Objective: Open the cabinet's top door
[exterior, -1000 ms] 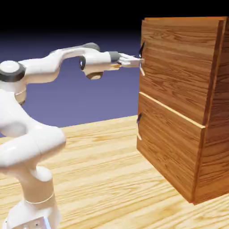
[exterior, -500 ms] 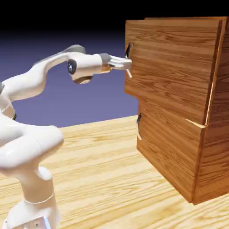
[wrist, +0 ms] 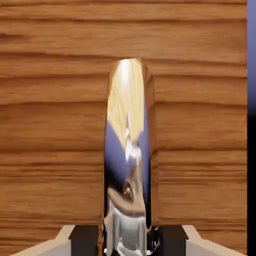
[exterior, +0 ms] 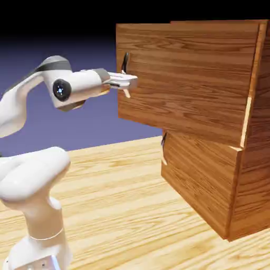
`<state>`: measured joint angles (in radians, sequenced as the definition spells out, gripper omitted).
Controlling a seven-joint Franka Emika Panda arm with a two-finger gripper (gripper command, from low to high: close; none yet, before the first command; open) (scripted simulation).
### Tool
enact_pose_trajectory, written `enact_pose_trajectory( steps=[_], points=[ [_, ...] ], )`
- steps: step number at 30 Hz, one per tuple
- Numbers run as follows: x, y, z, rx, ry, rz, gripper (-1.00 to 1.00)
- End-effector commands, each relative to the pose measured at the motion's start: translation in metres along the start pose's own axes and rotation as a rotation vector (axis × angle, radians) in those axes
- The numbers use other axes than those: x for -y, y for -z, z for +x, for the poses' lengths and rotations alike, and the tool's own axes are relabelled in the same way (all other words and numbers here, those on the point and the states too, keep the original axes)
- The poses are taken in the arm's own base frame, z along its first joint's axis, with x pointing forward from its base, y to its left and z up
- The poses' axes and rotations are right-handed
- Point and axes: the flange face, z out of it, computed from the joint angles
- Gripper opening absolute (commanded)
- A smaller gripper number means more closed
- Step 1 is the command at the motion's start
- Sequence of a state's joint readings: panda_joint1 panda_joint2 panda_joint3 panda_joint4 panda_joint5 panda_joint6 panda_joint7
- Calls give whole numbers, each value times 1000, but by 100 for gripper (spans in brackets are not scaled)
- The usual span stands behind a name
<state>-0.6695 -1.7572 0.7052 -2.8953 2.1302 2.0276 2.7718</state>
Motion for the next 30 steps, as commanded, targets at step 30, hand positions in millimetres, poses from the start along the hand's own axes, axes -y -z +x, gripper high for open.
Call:
enact_pose_trajectory(
  steps=[30],
  points=[
    [74,172,-74,-314,0,-315,-100]
  ],
)
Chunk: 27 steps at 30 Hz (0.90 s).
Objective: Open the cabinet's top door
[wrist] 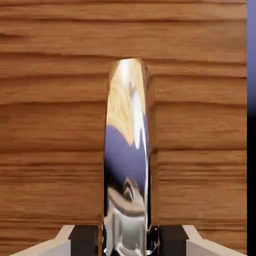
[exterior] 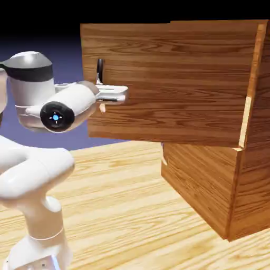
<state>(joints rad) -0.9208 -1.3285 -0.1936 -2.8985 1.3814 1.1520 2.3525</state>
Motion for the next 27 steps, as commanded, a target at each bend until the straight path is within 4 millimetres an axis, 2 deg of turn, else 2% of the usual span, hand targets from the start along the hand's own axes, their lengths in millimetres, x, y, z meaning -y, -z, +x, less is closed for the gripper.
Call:
enact_pose_trajectory(
  steps=[1,12,21,27],
  points=[
    [2,7,-2,-13,0,-13,-100],
    [30,90,-30,-155,0,-155,-100],
    [64,157,-64,-283,0,-283,-100],
    [89,192,-89,-360,0,-359,-100]
  ],
)
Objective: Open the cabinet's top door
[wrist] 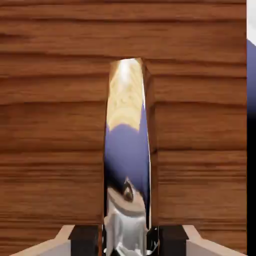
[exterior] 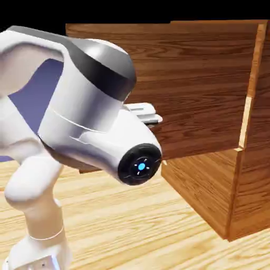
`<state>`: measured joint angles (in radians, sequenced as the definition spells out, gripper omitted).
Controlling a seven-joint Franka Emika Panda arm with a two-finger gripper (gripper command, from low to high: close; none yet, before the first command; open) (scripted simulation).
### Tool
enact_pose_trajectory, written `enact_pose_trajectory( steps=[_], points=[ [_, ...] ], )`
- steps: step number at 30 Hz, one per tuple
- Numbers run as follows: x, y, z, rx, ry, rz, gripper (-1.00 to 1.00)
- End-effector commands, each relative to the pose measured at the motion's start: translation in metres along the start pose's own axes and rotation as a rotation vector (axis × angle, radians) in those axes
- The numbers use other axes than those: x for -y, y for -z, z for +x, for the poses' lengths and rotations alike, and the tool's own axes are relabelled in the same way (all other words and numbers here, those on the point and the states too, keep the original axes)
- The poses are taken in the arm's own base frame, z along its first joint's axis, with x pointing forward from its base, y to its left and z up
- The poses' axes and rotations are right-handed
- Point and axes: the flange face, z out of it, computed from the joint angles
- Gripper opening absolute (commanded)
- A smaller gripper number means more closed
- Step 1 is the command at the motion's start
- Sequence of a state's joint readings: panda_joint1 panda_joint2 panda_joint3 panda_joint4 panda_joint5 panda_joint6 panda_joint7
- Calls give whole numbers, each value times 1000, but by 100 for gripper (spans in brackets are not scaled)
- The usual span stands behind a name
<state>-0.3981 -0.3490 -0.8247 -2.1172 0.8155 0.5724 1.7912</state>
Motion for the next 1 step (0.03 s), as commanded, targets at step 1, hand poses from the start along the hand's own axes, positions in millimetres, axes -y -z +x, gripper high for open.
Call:
enact_pose_trajectory(
  steps=[1],
  points=[
    [0,0,0,-1,0,-1,-100]
  ],
)
